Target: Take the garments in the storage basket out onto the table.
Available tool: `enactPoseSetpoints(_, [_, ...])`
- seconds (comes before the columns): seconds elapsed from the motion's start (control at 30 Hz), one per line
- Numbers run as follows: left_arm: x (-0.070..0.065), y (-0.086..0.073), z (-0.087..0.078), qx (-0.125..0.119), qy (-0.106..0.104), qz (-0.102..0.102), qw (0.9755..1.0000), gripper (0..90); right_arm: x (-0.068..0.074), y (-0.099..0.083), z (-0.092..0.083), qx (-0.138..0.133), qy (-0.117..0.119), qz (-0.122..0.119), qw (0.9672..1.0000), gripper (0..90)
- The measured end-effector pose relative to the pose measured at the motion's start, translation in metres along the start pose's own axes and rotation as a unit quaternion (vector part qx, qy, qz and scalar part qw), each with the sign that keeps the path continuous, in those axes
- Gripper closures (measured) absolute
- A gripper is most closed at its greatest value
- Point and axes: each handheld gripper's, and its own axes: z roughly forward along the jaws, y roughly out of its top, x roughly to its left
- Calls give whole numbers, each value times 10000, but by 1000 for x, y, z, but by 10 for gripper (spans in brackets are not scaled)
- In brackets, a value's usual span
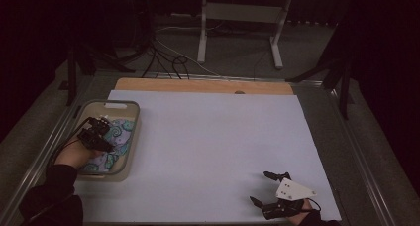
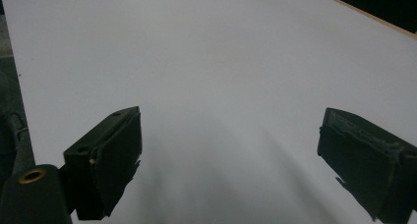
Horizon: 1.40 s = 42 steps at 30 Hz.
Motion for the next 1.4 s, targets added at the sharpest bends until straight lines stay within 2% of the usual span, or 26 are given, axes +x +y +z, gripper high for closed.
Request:
enactPoseSetpoints(0.07, [3,-4,-4,-110,-78,93,9999,685,0,0,0,-16,-10,14,10000,100])
enactPoseSetpoints(0.2, [10,-12,-16,-258,-189,-13,9995,685,-1,-1,0,-29,-7,26,10000,100])
enactPoseSetpoints(0.37, [17,-22,-29,-473,-327,160,9982,690,-1,-1,1,-17,-4,10,10000,100])
enactPoseSetpoints(0.5, [20,-27,-37,-680,-403,343,9963,690,-1,-1,1,-38,-5,9,10000,100])
enactPoseSetpoints(0.63, [24,-30,-48,-958,-521,420,9931,691,-1,-1,1,-20,-7,20,10000,100])
enactPoseSetpoints(0.73, [27,-31,-56,-1082,-494,471,9918,690,-1,-1,1,-43,-17,18,10000,100])
enactPoseSetpoints(0.83, [28,-33,-65,-1211,-312,686,9898,690,-2,-1,0,-55,-24,26,10000,100])
enactPoseSetpoints(0.87, [28,-33,-65,-1211,-312,686,9898,690,-2,-1,0,-55,-24,26,10000,100])
enactPoseSetpoints(0.9, [29,-34,-71,-1298,-290,785,9880,690,-1,-1,0,-62,-21,32,10000,100])
enactPoseSetpoints(1.07, [31,-38,-82,-1402,-282,890,9857,690,-1,0,0,-57,-31,17,10000,100])
enactPoseSetpoints(1.1, [34,-41,-90,-1529,-314,978,9829,690,-1,0,0,-58,-27,20,10000,100])
enactPoseSetpoints(1.2, [37,-45,-99,-1624,-366,1138,9795,689,-1,0,0,-49,-39,6,10000,100])
enactPoseSetpoints(1.33, [39,-53,-109,-1770,-526,1438,9722,689,-1,0,0,-67,-23,22,10000,100])
enactPoseSetpoints(1.4, [42,-56,-113,-1828,-669,1474,9697,688,-1,0,0,-66,-28,7,10000,100])
